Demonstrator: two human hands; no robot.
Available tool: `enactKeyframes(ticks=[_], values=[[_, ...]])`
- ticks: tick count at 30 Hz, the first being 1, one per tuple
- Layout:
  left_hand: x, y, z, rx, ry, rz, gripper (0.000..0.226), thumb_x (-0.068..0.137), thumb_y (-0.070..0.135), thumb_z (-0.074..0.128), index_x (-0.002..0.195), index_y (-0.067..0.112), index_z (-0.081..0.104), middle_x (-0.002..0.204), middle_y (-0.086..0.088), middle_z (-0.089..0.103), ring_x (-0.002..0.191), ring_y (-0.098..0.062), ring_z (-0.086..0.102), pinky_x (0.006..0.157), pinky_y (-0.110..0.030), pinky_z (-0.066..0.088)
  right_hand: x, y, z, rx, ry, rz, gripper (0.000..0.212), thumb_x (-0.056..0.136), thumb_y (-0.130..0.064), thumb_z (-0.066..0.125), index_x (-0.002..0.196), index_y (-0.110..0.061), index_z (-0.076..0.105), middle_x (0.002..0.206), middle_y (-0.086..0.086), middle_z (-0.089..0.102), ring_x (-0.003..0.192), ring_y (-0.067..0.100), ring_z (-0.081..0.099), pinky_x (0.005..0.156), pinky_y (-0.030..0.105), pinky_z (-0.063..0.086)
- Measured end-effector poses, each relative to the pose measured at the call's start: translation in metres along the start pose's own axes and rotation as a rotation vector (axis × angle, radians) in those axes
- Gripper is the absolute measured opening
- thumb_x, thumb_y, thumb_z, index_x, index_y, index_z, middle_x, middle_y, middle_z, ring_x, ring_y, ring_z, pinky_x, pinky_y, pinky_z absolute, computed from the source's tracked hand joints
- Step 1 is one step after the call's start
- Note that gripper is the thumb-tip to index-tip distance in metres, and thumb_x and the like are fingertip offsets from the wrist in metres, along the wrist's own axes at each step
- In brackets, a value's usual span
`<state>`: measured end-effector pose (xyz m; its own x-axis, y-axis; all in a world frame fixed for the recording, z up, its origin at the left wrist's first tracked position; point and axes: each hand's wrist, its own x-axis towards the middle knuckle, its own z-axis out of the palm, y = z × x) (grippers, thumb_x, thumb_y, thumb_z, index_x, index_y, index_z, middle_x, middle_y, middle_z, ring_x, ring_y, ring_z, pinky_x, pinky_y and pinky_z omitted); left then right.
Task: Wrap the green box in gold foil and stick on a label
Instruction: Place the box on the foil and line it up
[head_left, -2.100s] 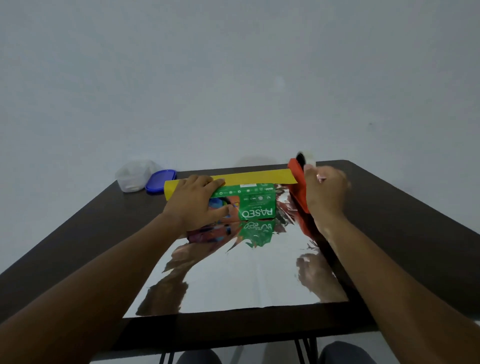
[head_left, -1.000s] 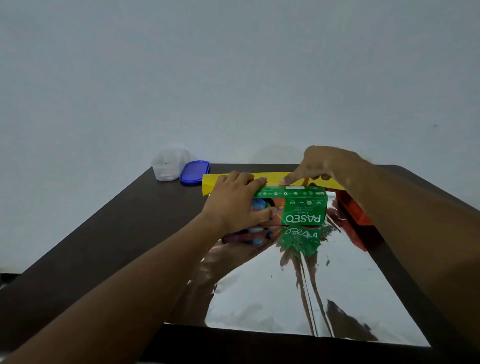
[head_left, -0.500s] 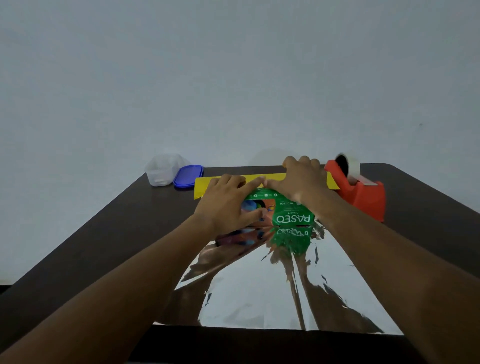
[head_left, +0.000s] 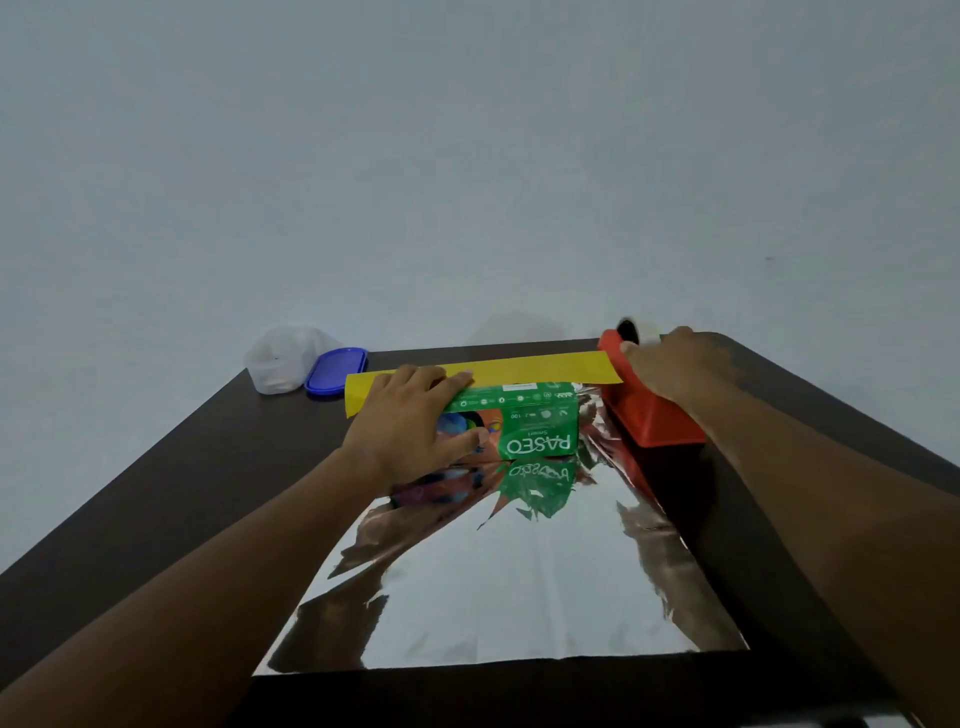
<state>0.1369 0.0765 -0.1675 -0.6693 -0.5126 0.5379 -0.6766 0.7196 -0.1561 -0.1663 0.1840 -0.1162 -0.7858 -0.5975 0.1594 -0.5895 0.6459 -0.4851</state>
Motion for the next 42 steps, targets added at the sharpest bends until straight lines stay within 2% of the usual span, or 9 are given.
enactKeyframes(ticks=[2,4,10,12,16,26,29,34,42], values=[[0.000,-0.001,0.002,0.012,0.006,0.001,0.083,0.085,0.081,0.034,0.151,0.031,0.044,0.135,0.000,0.058,0.120,-0.023,0.051,0.102,-0.045,0.040,-0.001,0.006,-0.008,0.200,-0.132,0.067,0.055,0.088,-0.062,0.056,0.105,-0.010,0.059,0.101,0.011,0.064,0.088,0.030,0.061,0.082,0.041,0.050],[0.001,-0.001,0.003,0.011,0.007,0.000,0.082,0.086,0.081,0.035,0.150,0.031,0.045,0.135,0.000,0.058,0.120,-0.023,0.051,0.102,-0.045,0.040,-0.002,0.007,-0.014,0.325,-0.208,0.094,0.041,0.090,-0.049,0.064,0.092,-0.009,0.060,0.088,0.010,0.061,0.084,0.029,0.061,0.083,0.041,0.053],[0.002,-0.003,0.002,0.015,-0.006,-0.005,0.083,0.085,0.082,0.035,0.150,0.032,0.045,0.137,0.000,0.059,0.120,-0.023,0.052,0.100,-0.044,0.042,0.005,0.003,-0.027,0.663,-0.302,0.228,0.029,0.080,-0.011,0.074,0.106,-0.003,0.066,0.104,0.015,0.068,0.097,0.034,0.068,0.091,0.046,0.056],[0.002,-0.003,0.003,0.018,-0.016,-0.012,0.085,0.084,0.083,0.034,0.151,0.032,0.045,0.138,-0.001,0.058,0.121,-0.024,0.052,0.101,-0.045,0.041,0.001,0.001,-0.034,0.777,-0.273,0.227,0.026,0.088,-0.011,0.067,0.111,-0.003,0.061,0.108,0.013,0.063,0.101,0.030,0.061,0.085,0.037,0.052],[0.002,-0.002,0.002,0.022,-0.019,-0.014,0.087,0.084,0.086,0.029,0.151,0.032,0.044,0.137,-0.001,0.058,0.120,-0.023,0.051,0.100,-0.044,0.042,-0.014,0.001,-0.039,0.901,-0.227,0.239,0.012,0.095,-0.011,0.057,0.106,-0.008,0.052,0.086,0.007,0.049,0.072,0.020,0.045,0.061,0.032,0.039],[0.001,-0.001,0.002,0.013,-0.021,-0.009,0.086,0.085,0.084,0.031,0.151,0.031,0.044,0.138,-0.003,0.058,0.121,-0.024,0.052,0.100,-0.045,0.042,-0.039,0.023,-0.031,1.055,-0.175,0.253,0.021,0.095,-0.023,0.061,0.111,-0.012,0.054,0.082,0.005,0.054,0.069,0.018,0.049,0.055,0.031,0.034],[0.001,-0.001,0.001,0.015,-0.028,-0.011,0.087,0.084,0.085,0.031,0.151,0.031,0.044,0.138,-0.003,0.058,0.122,-0.024,0.051,0.100,-0.045,0.042,-0.041,0.027,-0.028,1.068,-0.157,0.271,0.022,0.094,-0.025,0.064,0.109,-0.012,0.054,0.082,0.005,0.055,0.069,0.019,0.050,0.056,0.031,0.035],[0.000,0.000,0.000,0.018,-0.028,-0.017,0.086,0.084,0.084,0.032,0.151,0.030,0.045,0.136,-0.002,0.058,0.120,-0.024,0.052,0.099,-0.044,0.042,-0.046,0.043,0.008,1.046,-0.116,0.287,0.031,0.095,-0.027,0.066,0.122,-0.013,0.063,0.110,0.007,0.063,0.093,0.026,0.057,0.083,0.036,0.043],[0.000,0.001,-0.003,0.016,-0.035,-0.023,0.086,0.084,0.083,0.033,0.150,0.030,0.046,0.135,-0.003,0.059,0.119,-0.025,0.052,0.099,-0.045,0.042,-0.042,0.050,0.042,0.746,0.049,0.268,0.039,0.098,-0.036,0.060,0.117,-0.002,0.065,0.113,0.012,0.065,0.094,0.030,0.065,0.081,0.040,0.055]])
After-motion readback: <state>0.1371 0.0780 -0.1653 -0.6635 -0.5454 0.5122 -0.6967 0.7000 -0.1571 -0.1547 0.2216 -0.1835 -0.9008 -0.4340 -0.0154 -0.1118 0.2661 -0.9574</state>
